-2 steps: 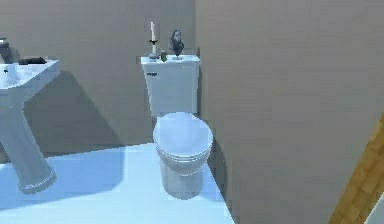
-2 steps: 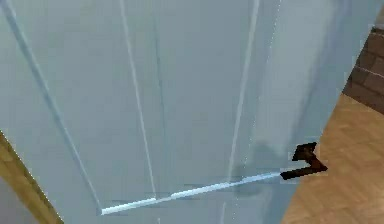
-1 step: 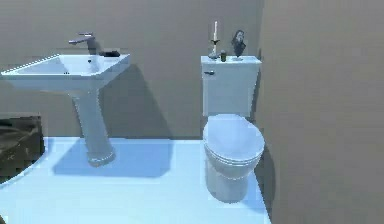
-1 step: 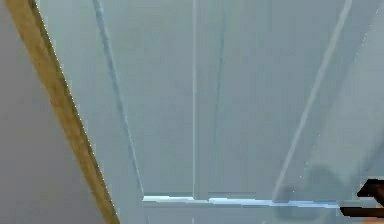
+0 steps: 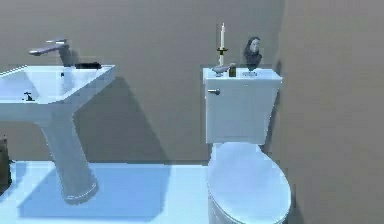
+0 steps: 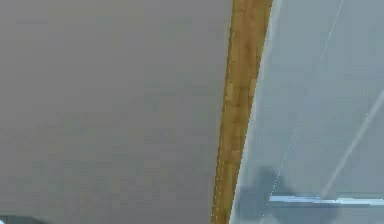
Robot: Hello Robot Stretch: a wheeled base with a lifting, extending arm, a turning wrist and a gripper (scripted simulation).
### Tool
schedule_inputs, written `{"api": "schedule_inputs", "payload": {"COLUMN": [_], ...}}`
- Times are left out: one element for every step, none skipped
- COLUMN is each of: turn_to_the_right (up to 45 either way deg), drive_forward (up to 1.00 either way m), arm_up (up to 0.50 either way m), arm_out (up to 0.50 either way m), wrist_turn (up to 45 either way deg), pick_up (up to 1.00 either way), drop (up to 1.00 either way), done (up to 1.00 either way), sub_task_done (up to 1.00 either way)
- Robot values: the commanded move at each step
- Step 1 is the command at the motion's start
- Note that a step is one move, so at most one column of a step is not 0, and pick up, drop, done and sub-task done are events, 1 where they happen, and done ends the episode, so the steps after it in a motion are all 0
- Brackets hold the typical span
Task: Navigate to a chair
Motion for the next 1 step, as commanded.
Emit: {"api": "schedule_inputs", "payload": {"turn_to_the_right": [-39.0], "drive_forward": [0.00], "arm_up": [0.00], "arm_out": [0.00], "wrist_turn": [0.0], "pick_up": [0.00], "drop": [0.00], "done": [0.00], "sub_task_done": [0.00]}}
